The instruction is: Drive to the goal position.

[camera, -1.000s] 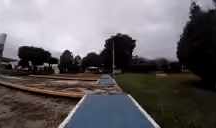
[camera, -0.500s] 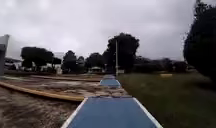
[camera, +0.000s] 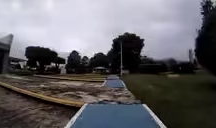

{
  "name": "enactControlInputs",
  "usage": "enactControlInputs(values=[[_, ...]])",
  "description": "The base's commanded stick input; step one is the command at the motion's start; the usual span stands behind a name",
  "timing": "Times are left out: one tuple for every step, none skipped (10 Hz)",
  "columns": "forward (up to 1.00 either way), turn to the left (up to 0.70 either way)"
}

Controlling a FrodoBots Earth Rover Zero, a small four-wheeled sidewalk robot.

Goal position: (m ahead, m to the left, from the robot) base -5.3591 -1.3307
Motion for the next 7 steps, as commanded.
enactControlInputs(values=[[0.7, -0.35], [0.7, -0.35], [0.7, -0.35], [0.7, -0.35], [0.7, -0.35], [0.7, -0.3], [0.7, -0.09]])
